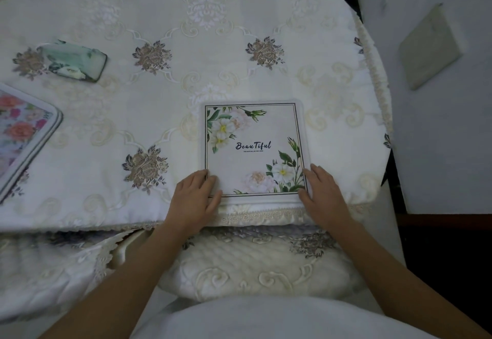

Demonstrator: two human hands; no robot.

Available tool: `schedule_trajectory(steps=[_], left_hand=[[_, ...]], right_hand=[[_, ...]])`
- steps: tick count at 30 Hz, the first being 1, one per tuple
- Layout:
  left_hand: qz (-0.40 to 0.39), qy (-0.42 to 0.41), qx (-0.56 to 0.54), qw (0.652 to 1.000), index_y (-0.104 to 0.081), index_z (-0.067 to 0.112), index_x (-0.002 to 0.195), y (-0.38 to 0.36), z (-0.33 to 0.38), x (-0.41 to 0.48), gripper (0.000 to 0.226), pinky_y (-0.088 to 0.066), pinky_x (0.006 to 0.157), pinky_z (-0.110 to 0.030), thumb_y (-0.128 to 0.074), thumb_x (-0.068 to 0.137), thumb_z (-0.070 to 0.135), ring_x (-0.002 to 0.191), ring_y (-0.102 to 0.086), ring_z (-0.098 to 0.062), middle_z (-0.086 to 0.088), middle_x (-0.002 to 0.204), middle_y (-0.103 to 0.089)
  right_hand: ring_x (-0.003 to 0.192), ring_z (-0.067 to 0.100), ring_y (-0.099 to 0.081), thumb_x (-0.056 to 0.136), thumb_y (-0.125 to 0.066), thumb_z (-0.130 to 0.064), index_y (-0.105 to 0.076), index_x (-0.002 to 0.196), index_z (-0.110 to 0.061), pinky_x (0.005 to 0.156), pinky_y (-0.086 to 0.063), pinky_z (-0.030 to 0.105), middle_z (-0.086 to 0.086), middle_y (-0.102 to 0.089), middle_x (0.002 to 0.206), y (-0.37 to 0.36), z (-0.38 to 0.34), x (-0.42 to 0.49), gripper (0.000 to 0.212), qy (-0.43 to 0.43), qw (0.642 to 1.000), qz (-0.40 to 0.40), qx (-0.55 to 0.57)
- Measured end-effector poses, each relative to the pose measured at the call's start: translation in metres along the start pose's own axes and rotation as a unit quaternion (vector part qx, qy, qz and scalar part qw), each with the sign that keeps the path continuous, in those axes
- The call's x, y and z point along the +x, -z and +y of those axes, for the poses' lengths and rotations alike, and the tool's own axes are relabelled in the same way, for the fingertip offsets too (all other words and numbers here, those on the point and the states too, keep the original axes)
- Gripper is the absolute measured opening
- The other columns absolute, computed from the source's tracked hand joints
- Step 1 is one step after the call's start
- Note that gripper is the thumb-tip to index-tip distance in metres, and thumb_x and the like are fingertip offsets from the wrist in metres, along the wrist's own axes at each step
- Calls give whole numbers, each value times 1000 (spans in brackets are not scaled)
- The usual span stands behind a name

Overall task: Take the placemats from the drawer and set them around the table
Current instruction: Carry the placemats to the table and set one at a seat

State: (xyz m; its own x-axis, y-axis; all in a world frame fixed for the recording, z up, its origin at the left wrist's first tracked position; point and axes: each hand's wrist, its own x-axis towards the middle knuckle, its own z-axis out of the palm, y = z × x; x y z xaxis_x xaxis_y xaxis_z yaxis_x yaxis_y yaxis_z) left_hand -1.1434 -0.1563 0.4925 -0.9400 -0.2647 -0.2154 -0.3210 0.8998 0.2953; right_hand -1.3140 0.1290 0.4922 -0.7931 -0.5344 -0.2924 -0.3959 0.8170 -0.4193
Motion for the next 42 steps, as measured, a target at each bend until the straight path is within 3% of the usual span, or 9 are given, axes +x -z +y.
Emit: schedule_trajectory(steps=[4,8,14,17,20,29,32,36,42], left_hand=[[3,-18,-24,1000,-55,17,133,1,17,-6,54,-40,104,-44,-33,98,51,130,-48,-29,-9,143,-52],[3,-69,-42,997,-58,19,132,-2,43,-7,49,-40,105,-42,-37,99,49,127,-50,-27,-8,141,-55],[-5,-101,-32,994,-59,17,132,-5,61,-13,52,-43,98,-39,-35,99,48,121,-53,-23,-4,134,-59],[-32,-128,-18,991,-58,16,131,-12,55,-17,50,-45,97,-40,-34,99,46,120,-53,-23,-3,133,-58],[-35,-152,-9,988,-60,14,126,-16,47,-19,45,-47,95,-42,-38,100,43,116,-54,-24,-4,129,-60],[-32,-201,30,979,-66,14,117,-5,-1,-24,42,-54,82,-40,-41,98,42,106,-61,-25,-5,123,-63],[-11,-181,27,983,-64,18,124,-1,1,-23,42,-52,84,-40,-43,98,43,106,-59,-22,-2,122,-63],[0,-179,-16,984,-61,17,130,-4,30,-15,46,-51,87,-39,-43,98,44,111,-57,-21,-1,127,-62],[-31,-176,-14,984,-66,17,119,-9,24,-17,44,-51,90,-42,-39,99,44,115,-55,-24,-5,131,-60]], right_hand=[[145,34,-19,96,-52,-33,-36,148,-15,117,-22,48,20,-23,158,-5,-20,-2,57,-3,999,5,-37],[147,31,-19,95,-45,-35,-38,147,-15,118,-20,48,13,-26,159,-8,-31,-7,57,50,997,15,-56],[145,22,-25,97,-39,-40,-38,148,-16,117,-26,43,4,-34,156,-31,-60,-14,56,193,978,-66,-53],[142,22,-31,96,-41,-35,-43,144,-15,116,-29,43,4,-40,152,-39,-67,-16,53,225,967,-108,-50],[143,22,-28,91,-31,-40,-43,144,-18,115,-30,44,1,-34,155,-38,-58,-17,58,237,959,-125,-86],[138,20,-34,93,-48,-30,-47,142,-18,108,-39,43,2,-37,153,5,1,-24,50,199,966,-118,-116],[138,20,-34,96,-49,-29,-44,144,-17,113,-33,39,2,-39,152,2,-10,-24,50,167,977,-101,-88],[139,18,-32,97,-48,-32,-41,147,-18,116,-25,34,1,-40,152,-17,-43,-19,52,188,976,-92,-56],[139,20,-33,94,-46,-33,-48,141,-20,110,-36,44,0,-39,153,-25,-37,-20,49,202,970,-103,-81]])
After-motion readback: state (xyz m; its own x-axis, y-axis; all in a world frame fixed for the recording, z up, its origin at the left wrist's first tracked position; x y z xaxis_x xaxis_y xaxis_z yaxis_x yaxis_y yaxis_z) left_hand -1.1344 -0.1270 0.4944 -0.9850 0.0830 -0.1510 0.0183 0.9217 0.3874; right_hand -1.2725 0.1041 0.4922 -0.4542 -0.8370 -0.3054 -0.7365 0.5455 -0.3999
